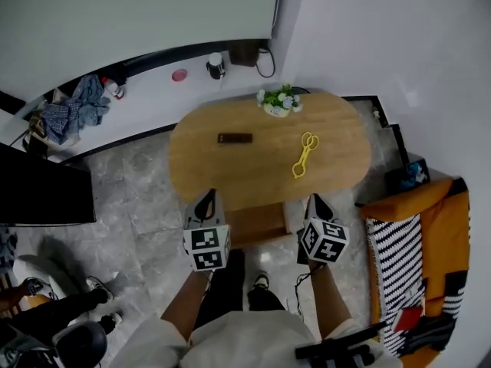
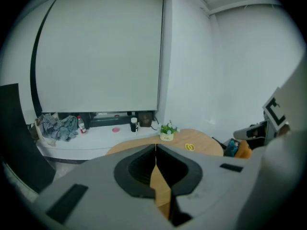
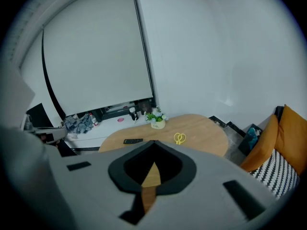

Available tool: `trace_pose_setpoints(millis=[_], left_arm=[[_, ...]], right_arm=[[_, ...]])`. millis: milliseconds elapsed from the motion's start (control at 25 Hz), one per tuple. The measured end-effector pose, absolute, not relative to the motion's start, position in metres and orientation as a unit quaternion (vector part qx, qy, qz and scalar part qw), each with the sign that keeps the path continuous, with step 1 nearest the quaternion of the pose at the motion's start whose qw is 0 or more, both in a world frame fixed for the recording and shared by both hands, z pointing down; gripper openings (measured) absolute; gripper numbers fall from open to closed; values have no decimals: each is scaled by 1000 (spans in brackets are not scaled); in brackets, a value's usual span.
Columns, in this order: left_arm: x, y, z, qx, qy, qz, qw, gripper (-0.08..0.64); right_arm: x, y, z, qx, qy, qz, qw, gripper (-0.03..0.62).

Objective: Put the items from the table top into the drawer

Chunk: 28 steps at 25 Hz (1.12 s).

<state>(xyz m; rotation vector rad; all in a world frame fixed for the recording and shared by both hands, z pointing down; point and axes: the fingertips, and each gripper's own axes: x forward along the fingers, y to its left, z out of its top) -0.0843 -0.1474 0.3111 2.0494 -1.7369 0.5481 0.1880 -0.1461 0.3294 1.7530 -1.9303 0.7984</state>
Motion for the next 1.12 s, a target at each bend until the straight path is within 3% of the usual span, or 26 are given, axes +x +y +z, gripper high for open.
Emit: trace_pose_setpoints(millis=[560,1120], left_arm=[[-56,-206,534,751,-554,254,254,9],[-37,-220,602,747,-545,260,279,9]], right_arm=[[201,-179,539,639,-644,346,238,-8],[236,-227,599,656,-628,340,244,-5]])
